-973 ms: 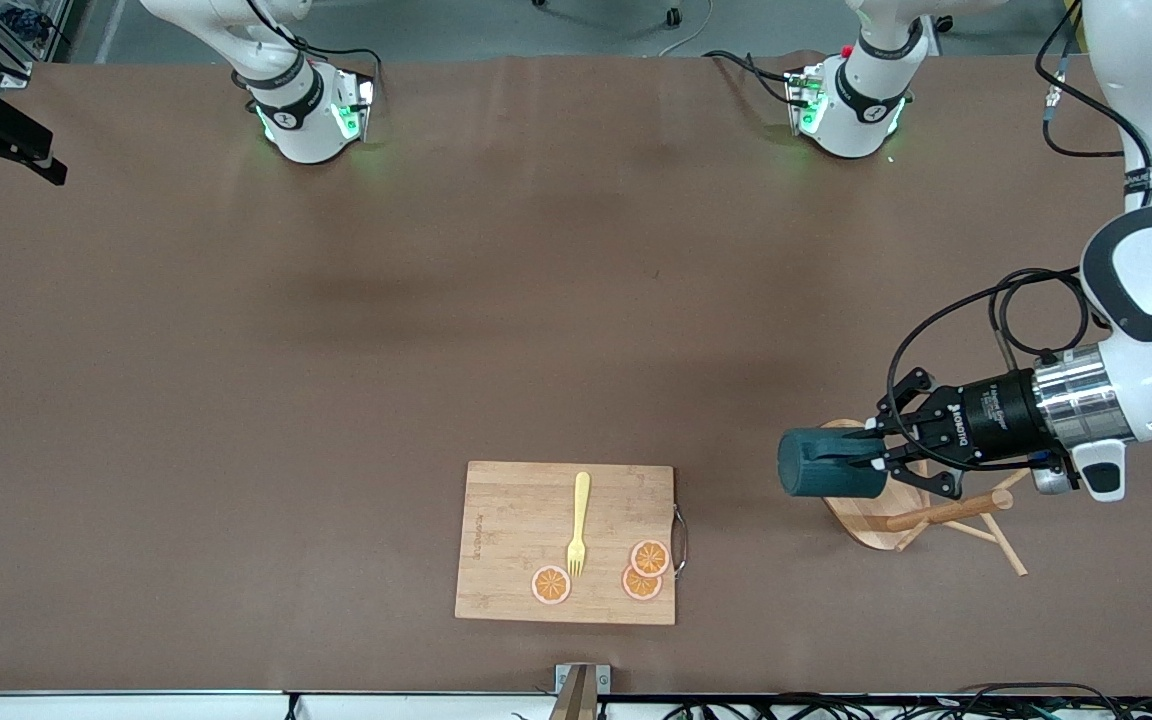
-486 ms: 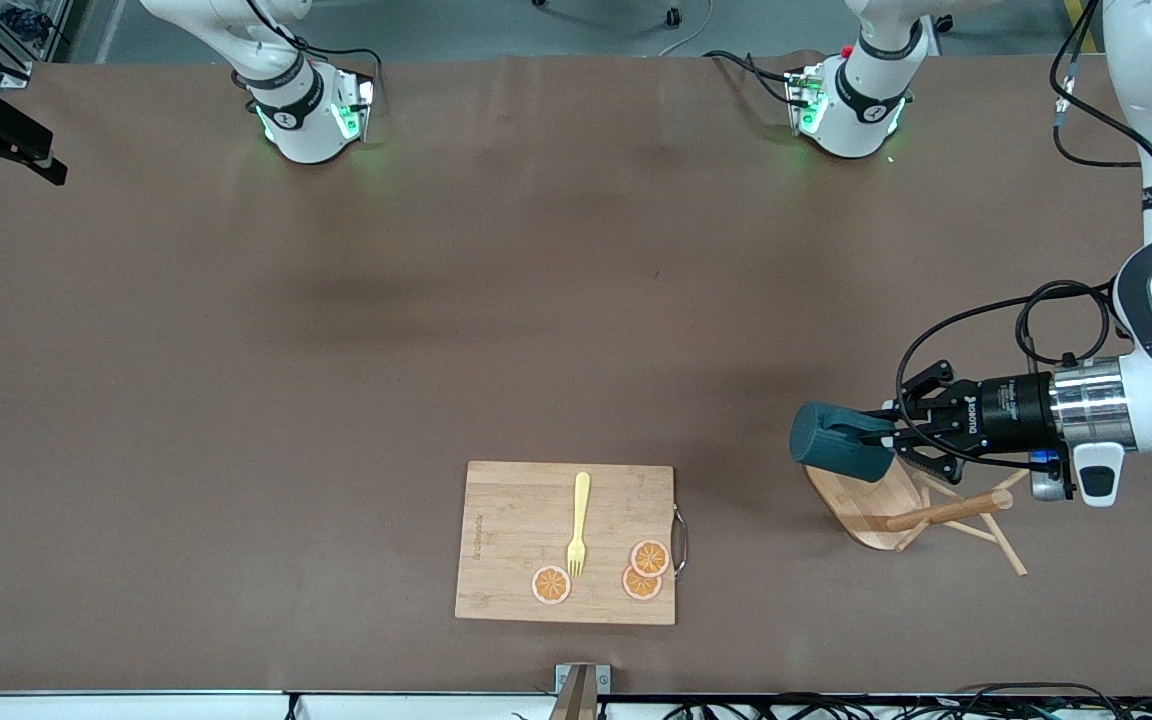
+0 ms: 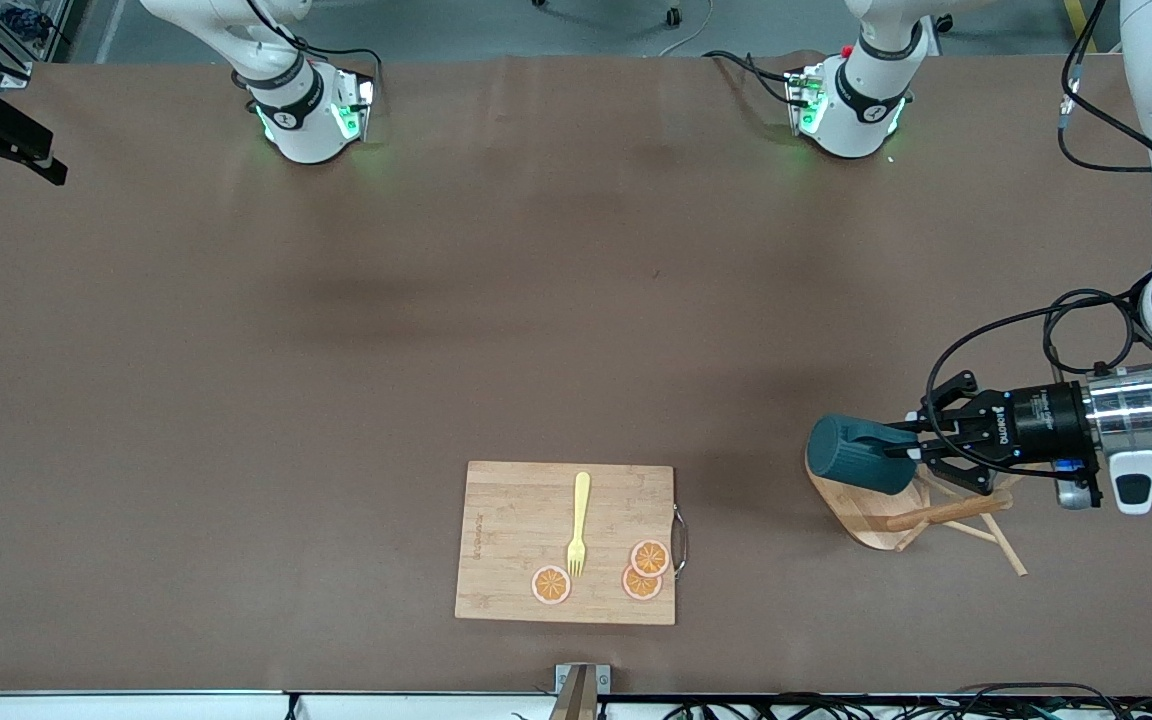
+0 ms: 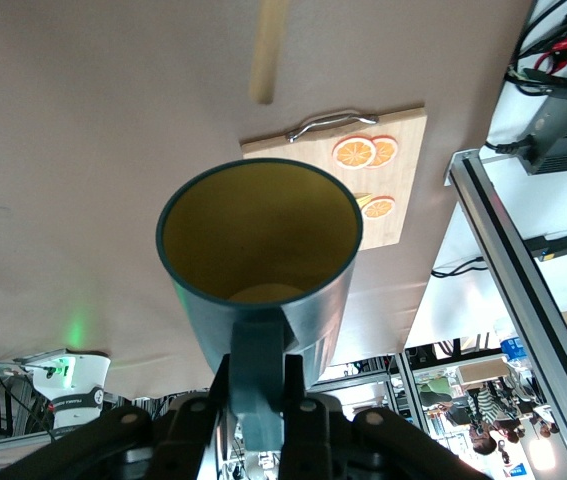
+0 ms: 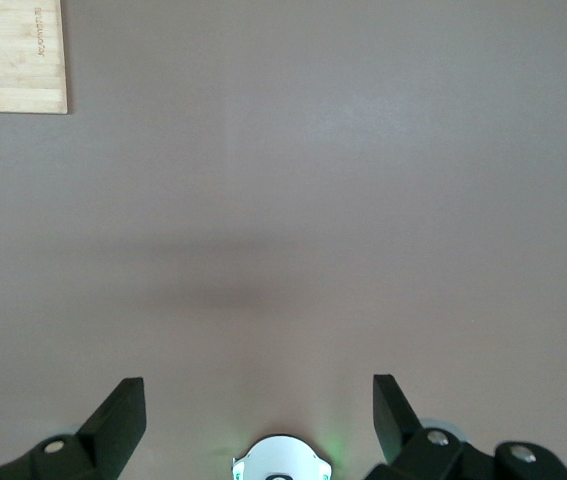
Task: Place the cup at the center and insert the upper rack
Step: 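Hang the mug handle onto a mug-tree peg with the left gripper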
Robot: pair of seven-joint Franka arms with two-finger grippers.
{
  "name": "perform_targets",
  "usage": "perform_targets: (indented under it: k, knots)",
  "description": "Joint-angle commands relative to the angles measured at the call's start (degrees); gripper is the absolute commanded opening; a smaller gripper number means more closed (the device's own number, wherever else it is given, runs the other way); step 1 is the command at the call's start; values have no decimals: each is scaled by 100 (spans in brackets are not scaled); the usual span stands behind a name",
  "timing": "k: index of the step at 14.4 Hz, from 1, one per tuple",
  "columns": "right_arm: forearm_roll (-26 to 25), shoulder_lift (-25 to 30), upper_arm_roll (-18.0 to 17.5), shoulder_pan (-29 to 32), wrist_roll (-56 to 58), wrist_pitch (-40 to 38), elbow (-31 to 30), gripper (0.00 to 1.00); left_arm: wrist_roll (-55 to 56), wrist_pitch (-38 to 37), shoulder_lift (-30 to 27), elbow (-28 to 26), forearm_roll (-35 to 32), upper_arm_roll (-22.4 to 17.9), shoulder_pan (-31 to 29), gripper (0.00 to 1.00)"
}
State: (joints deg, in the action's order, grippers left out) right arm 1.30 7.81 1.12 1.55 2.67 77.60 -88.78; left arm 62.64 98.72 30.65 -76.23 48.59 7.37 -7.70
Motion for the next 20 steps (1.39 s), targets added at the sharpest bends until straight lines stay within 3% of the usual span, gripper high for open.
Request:
perform_targets:
  k: [1, 20]
  knots:
    - [19, 115, -15, -5, -30, 36, -96, 100, -304, -107, 91, 161, 116, 2, -118, 1]
    - [10, 115, -15, -5, -30, 36, -96, 100, -1438, -116, 548, 152, 362, -16, -812, 2]
